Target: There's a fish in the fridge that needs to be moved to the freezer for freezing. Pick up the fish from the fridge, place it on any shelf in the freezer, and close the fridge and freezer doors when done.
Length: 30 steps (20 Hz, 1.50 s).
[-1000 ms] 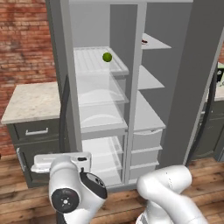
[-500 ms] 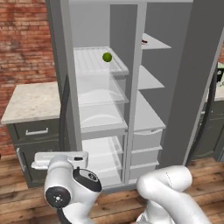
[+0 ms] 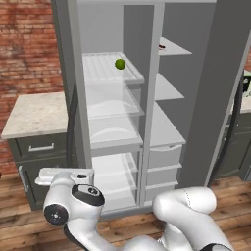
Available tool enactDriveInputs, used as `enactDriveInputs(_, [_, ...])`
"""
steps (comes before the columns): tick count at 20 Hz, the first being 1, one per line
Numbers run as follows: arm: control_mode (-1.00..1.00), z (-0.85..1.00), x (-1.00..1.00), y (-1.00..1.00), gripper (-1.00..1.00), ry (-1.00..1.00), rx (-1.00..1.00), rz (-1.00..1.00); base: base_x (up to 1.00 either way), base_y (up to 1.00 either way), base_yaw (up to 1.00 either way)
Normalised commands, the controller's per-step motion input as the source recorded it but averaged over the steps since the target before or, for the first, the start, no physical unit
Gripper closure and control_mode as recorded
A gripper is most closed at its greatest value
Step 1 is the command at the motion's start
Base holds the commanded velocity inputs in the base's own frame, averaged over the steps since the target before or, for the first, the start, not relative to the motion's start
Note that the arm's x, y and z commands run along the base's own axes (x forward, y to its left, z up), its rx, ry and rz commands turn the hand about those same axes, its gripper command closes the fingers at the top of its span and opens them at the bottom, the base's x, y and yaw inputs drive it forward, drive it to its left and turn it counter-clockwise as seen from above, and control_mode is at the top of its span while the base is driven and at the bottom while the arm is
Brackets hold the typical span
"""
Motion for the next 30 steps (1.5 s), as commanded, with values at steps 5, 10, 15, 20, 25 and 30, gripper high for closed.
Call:
enactDriveInputs(5, [-1.0,-0.45,0.27,0.5,-1.0,0.0,-0.08,-0.09,0.0,0.0,0.0])
enactDriveInputs(10, [-1.0,-0.15,0.44,0.01,-1.0,0.0,-0.01,-0.08,0.0,0.0,0.0])
enactDriveInputs(15, [-1.0,-0.07,0.54,-0.73,-1.0,0.0,0.0,-0.18,0.0,0.0,0.0])
enactDriveInputs(20, [-1.0,-0.07,0.47,-1.0,-1.0,0.0,0.02,-0.19,0.0,0.0,0.0])
enactDriveInputs(25, [-1.0,-0.04,0.55,-1.0,-1.0,0.0,0.05,-0.18,0.0,0.0,0.0])
enactDriveInputs(30, [-1.0,0.0,0.56,-1.0,-1.0,0.0,0.11,-0.05,0.0,0.0,0.0])
